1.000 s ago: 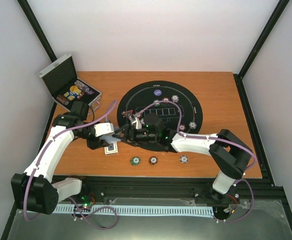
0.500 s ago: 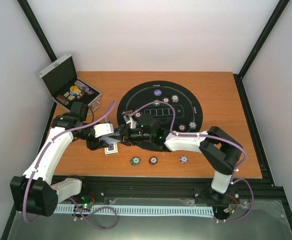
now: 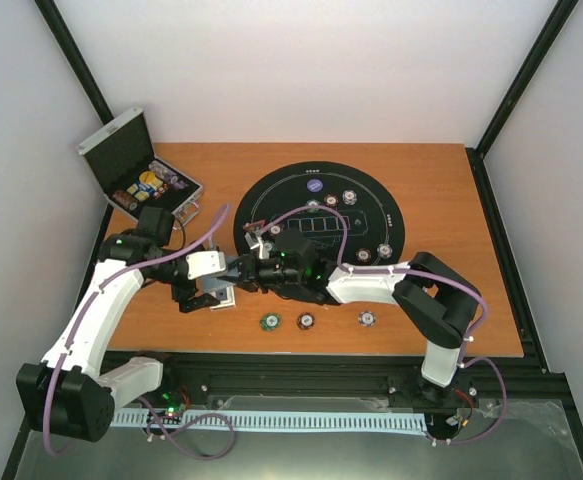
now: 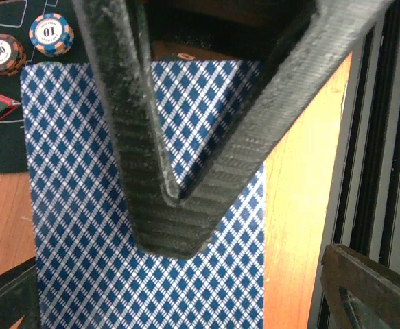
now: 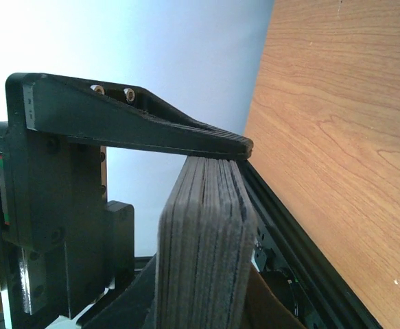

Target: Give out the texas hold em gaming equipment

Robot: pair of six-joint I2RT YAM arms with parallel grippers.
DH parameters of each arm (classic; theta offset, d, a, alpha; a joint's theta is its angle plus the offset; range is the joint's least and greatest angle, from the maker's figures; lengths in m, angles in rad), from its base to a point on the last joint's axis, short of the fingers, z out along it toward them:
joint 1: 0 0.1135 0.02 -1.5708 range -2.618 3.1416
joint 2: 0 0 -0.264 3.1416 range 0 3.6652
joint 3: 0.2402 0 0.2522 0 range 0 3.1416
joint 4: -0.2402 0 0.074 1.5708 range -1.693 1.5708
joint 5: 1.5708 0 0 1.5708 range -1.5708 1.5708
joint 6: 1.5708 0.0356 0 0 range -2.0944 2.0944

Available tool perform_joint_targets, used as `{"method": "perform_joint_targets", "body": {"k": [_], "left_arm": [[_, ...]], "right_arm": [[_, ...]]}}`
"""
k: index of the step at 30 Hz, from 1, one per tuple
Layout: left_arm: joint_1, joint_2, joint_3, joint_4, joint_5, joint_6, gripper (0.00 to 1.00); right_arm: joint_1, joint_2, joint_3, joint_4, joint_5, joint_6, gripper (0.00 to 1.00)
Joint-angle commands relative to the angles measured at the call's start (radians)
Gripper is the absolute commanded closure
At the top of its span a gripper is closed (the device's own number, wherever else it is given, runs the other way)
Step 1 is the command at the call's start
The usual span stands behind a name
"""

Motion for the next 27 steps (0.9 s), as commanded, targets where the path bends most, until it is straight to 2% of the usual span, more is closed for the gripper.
{"method": "perform_joint_targets", "body": {"k": [1,6,11,16,21,27], "left_arm": [[-0.005,-0.013,0.008,-0.034,0.062,0.054,0.00],[-0.006,0.004,-0.013,-0.009,0.042,0.067,0.00],[-0.006,0.023,-0.031,0.000,0.030,0.084,0.06],[-0.008,0.021,-0.036,0.021,0.041,0.073,0.19],[-0.008,0.007,-0.036,0.029,0.054,0.075,0.40],[-0.009,-0.016,-0.043,0.045,0.058,0.062,0.43]], "right_arm": [[0.014,-0.005,-0.004,0.055,-0.009,0.009,0.87],[0.025,0.000,0.006,0.056,-0.024,0.006,0.87],[0.030,0.011,0.006,0.071,-0.029,0.013,0.87],[0.030,0.034,0.014,0.068,-0.031,0.017,0.87],[0.030,0.060,0.015,0.070,-0.024,0.030,0.87],[0.030,0.072,0.001,0.037,-0.002,0.027,0.88]]}}
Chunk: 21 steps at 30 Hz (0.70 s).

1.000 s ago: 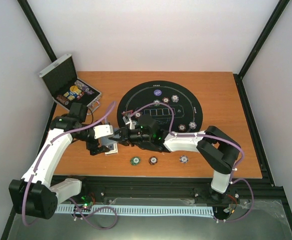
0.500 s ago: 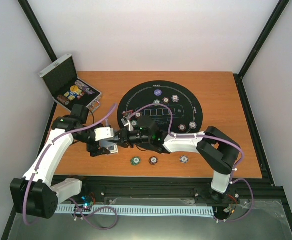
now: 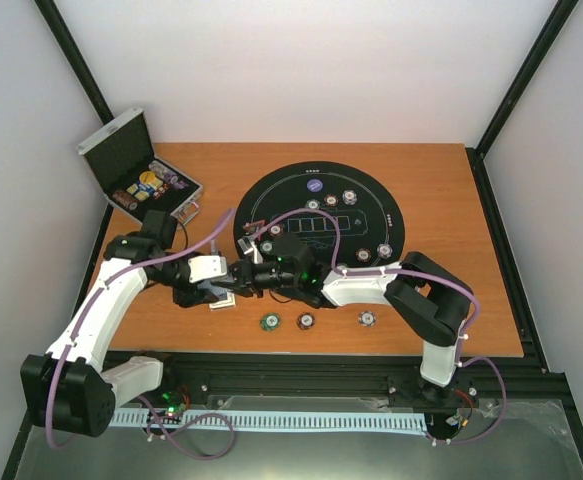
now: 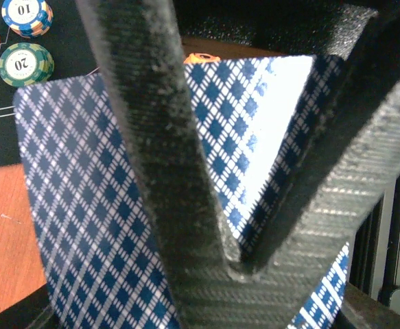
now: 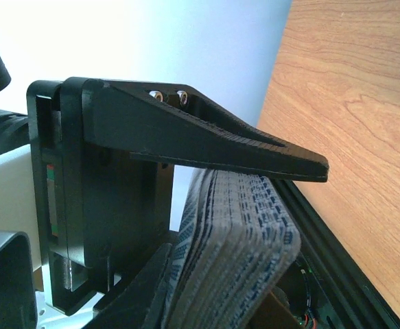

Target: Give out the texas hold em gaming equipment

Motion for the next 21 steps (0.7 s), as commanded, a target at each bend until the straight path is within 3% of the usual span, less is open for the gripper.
{"method": "perform_joint_targets", "body": {"k": [1,5,11,18,21], "left_arm": [[-0.010,-0.041,0.006,0.026,0.064,0.013,0.43],[-0.010,-0.065,0.012,0.023,0.078,0.008,0.39],[-0.009,-0.077,0.040,-0.046,0.093,0.016,0.23],[-0.010,-0.090,0.016,-0.026,0.090,0.012,0.30],[-0.010,-0.079,0.011,-0.050,0.096,0.012,0.13]], "right_arm": [[0.007,0.032,-0.004,-0.060,0.047,0.004,0.88],[0.007,0.031,-0.008,-0.135,0.070,-0.027,0.90],[0.007,0.031,-0.024,-0.194,0.091,-0.062,0.92],[0.007,0.021,-0.021,-0.202,0.099,-0.065,0.92],[0.007,0.011,-0.016,-0.202,0.097,-0.067,0.92]]}}
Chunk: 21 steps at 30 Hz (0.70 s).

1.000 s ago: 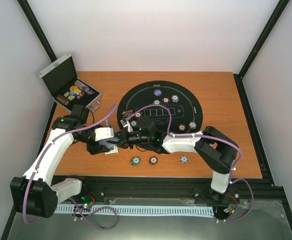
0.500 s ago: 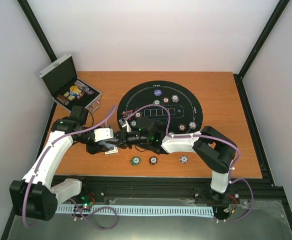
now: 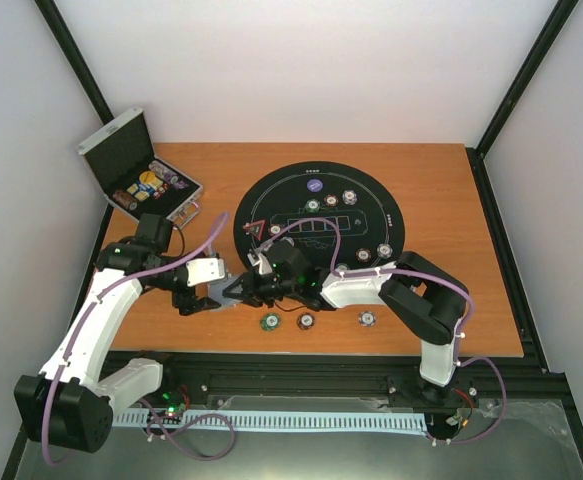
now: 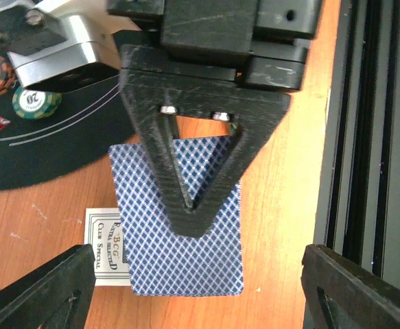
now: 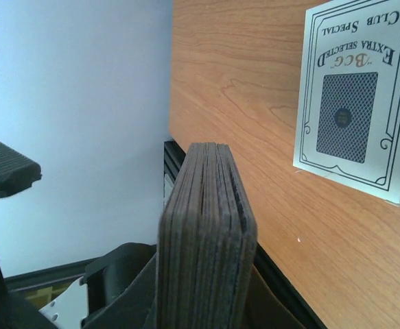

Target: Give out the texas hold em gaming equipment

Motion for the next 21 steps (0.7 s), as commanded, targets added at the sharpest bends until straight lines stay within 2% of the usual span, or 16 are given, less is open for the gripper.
{"method": "perform_joint_targets", "body": {"k": [1,6,11,21], "left_arm": [[-0.008,0.004,0.007,-0.037,0.045,0.022,0.09],[-0.024,0.019,-0.049,-0.012,-0.002,0.023,0.00],[-0.024,0.049,-0.079,0.030,-0.024,0.013,0.01],[-0.024,0.057,-0.099,0.107,-0.039,0.001,0.03]], "right_arm": [[0.003,-0.015,0.005,0.017,0.015,-0.015,0.92],[0.011,-0.030,0.017,0.061,-0.001,-0.002,0.92],[0.028,-0.038,0.027,0.129,-0.019,0.021,0.92],[0.036,-0.031,0.031,0.156,-0.034,0.034,0.92]]}}
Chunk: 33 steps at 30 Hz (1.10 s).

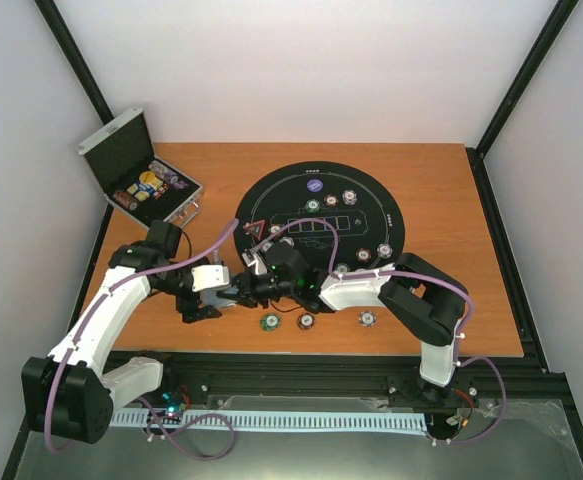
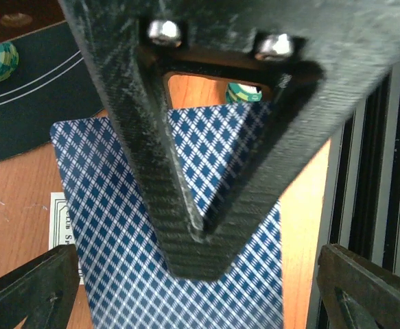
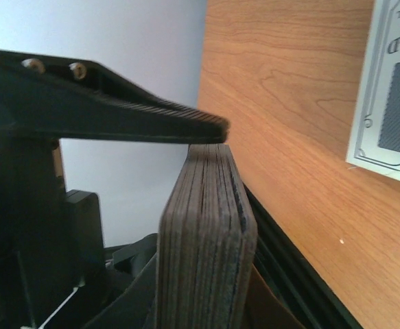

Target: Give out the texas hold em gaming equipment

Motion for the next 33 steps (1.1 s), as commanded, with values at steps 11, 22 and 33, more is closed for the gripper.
{"method": "perform_joint_targets", "body": {"k": [11,22,33], "left_arm": [[-0.008,0.019,0.005,0.051,0.018,-0.018,0.12],[-0.008,-0.039,0.037,-0.006,0.018,0.011,0.37],[-0.008,-0.047,0.078,-0.062,0.051,-0.001,0.50]], "right_arm": [[0.024,-0.027,0.046,0.059,-0.020,-0.007,0.92],[0.025,-0.002,0.041,-0.034,0.015,-0.034,0.95],[0.023,0.011,0.031,-0.172,0.068,-0.089,0.95]]}}
